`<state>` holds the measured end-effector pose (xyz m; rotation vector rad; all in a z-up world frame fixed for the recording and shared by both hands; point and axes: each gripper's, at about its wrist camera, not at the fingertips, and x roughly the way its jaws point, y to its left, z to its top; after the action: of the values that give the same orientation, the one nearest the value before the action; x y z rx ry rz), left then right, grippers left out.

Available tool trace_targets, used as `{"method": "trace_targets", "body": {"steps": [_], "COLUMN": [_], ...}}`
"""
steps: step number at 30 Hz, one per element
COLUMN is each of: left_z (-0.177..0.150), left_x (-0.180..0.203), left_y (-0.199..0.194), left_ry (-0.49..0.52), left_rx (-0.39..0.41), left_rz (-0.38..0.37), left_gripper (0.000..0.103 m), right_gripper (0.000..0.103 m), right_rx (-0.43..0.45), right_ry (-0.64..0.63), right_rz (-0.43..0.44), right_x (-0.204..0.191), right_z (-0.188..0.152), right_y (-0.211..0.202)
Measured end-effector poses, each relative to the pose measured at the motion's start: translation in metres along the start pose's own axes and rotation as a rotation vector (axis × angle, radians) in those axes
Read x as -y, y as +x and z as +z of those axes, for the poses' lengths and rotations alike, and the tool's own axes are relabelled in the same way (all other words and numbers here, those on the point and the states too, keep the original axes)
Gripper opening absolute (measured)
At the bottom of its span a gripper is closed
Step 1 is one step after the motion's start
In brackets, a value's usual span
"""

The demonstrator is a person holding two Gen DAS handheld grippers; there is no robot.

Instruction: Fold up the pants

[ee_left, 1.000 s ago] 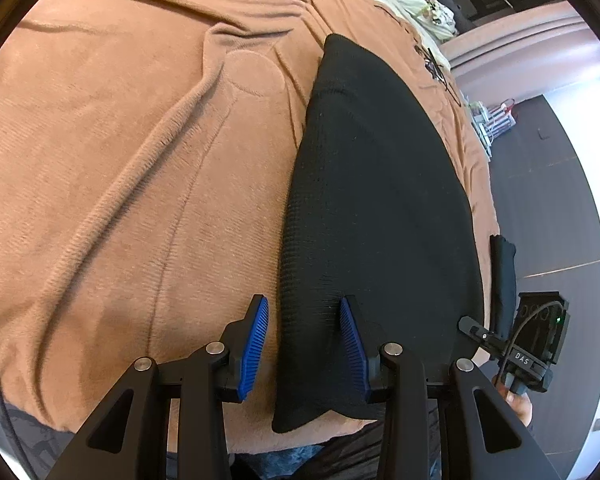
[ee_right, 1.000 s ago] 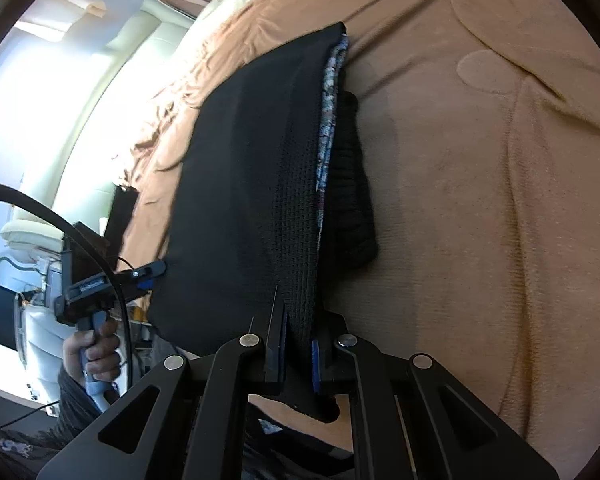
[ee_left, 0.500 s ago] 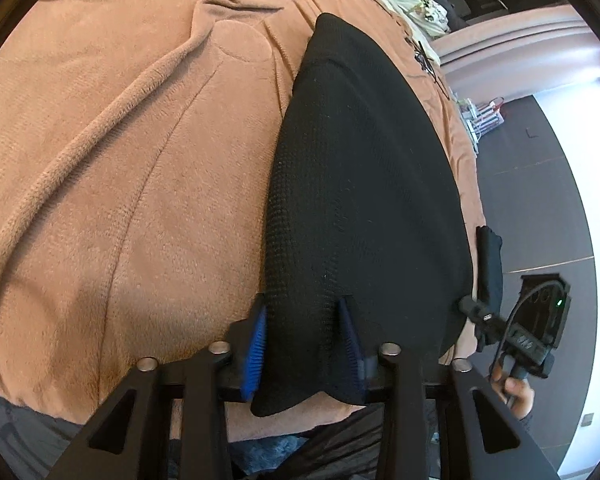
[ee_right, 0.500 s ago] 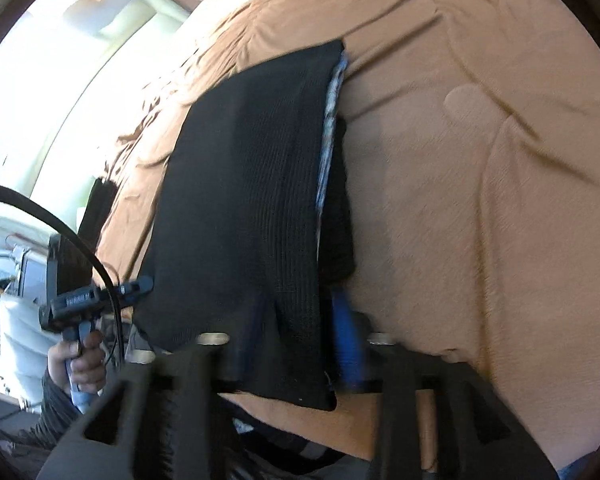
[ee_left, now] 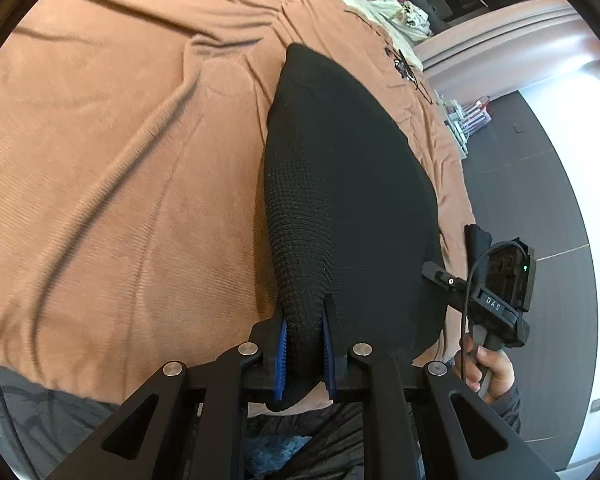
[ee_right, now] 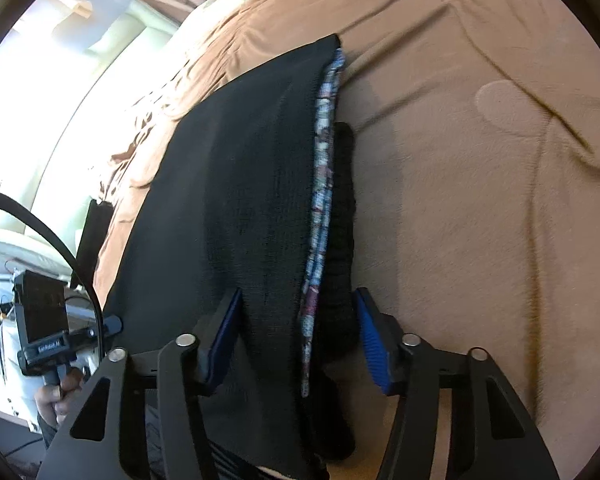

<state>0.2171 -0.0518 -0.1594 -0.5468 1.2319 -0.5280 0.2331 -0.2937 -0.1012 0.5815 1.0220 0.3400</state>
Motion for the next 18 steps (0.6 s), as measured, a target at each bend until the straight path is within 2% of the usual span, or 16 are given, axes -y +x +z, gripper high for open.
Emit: {"method": "trace_targets", "body": {"steps": [5, 7, 13, 18], "left_z": [0.0, -0.002, -0.012, -0.017], "left_x": [-0.01, -0.015, -0.035, -0.037], "left_y": [-0.02, -0.027, -0.046, -0.048], "left_ry": [0.001, -0.001, -0.013, -0.004], "left_rx": [0.011, 0.01, -0.001, -0.03], "left_rz": [0.022, 0.025, 0.058, 0.074], "left_gripper": [0.014, 0.01, 0.009, 0.009], "right_gripper": [0.046, 0.046, 0.045, 0.045], "right_rx": [-0.035, -0.044, -0.073, -0.088], "right_ry": [-0.026, -0.024, -0.014, 0.001], "right_rz": [0.007, 0.021, 0.074, 0.102], "right_x": [-0.019, -0.026, -0.034, -0.035], "right_z": [-0.004, -0.007, -0.014, -0.017], "right_y": [0.01, 0.016, 0.033, 0.039]}}
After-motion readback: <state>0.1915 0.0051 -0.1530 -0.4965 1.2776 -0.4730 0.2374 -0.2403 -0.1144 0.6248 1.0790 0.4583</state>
